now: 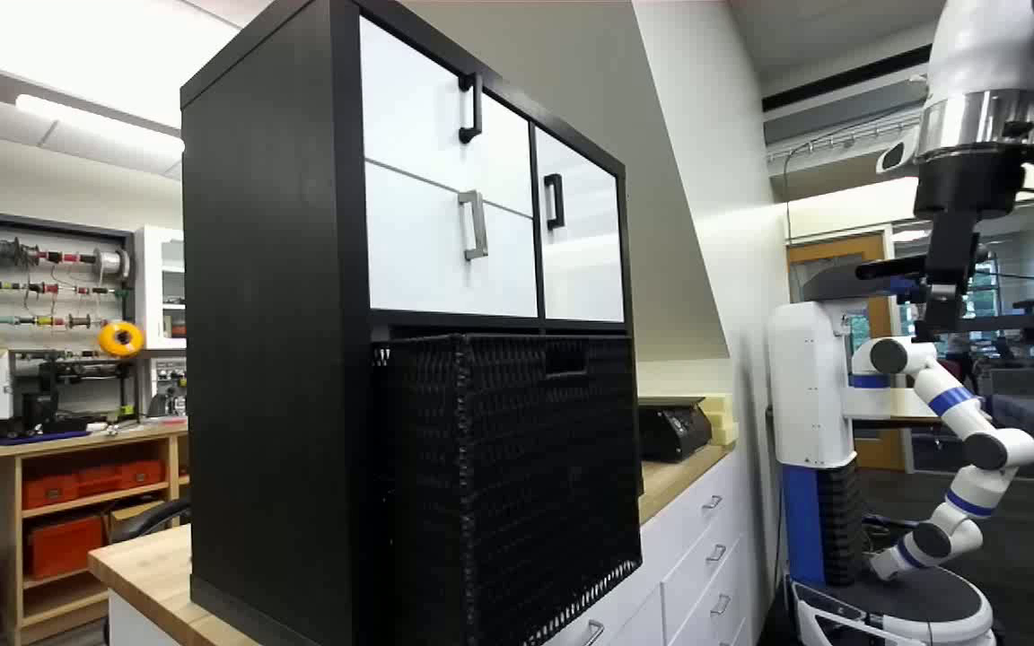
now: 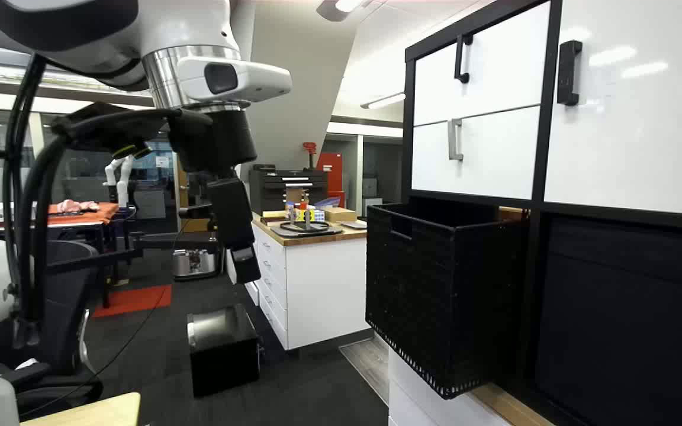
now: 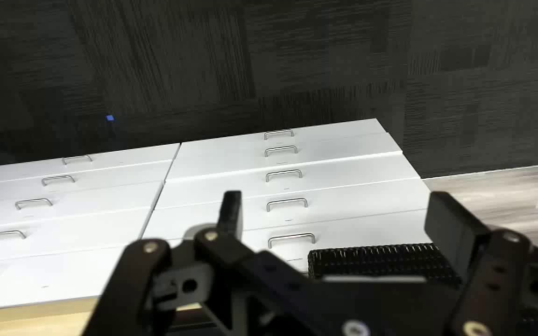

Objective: Push the basket backwards

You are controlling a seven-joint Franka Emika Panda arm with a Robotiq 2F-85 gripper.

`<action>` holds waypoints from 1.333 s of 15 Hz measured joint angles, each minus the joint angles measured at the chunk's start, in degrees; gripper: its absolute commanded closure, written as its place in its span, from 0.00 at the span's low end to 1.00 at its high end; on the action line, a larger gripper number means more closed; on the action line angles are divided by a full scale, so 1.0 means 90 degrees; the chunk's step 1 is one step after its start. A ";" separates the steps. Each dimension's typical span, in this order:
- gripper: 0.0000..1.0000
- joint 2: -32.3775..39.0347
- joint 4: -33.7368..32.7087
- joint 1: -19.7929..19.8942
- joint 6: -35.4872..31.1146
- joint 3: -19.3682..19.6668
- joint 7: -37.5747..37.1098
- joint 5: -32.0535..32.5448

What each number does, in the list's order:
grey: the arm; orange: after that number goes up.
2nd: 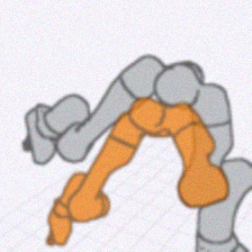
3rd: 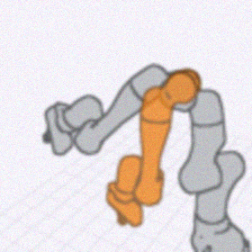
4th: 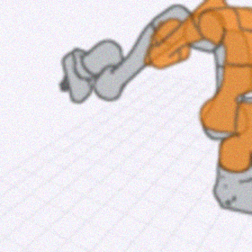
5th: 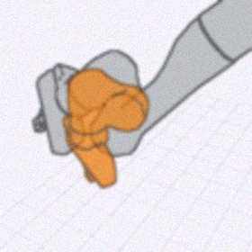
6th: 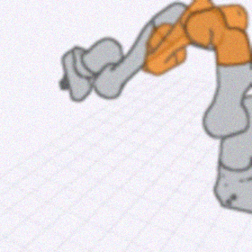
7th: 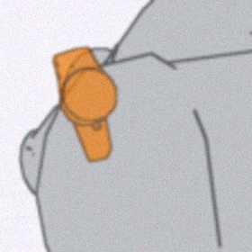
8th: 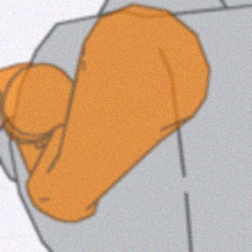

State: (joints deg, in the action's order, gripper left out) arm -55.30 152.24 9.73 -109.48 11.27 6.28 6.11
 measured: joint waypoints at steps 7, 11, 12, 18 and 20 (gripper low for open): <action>0.00 0.0001 0.0000 -0.0001 0.0000 0.0000 0.0000 -0.0002; 0.00 0.0012 0.0007 -0.0011 0.0000 -0.0014 0.0000 -0.0020; 0.00 0.0021 0.0013 -0.0013 -0.0001 -0.0033 -0.0002 -0.0022; 0.00 0.0328 0.0139 -0.0151 -0.0411 -0.0294 -0.0023 -0.0104; 0.00 0.0601 0.0203 -0.0257 -0.0769 -0.0386 -0.0036 -0.0169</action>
State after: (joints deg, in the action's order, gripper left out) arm -49.89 154.07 7.42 -116.40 7.80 5.96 4.59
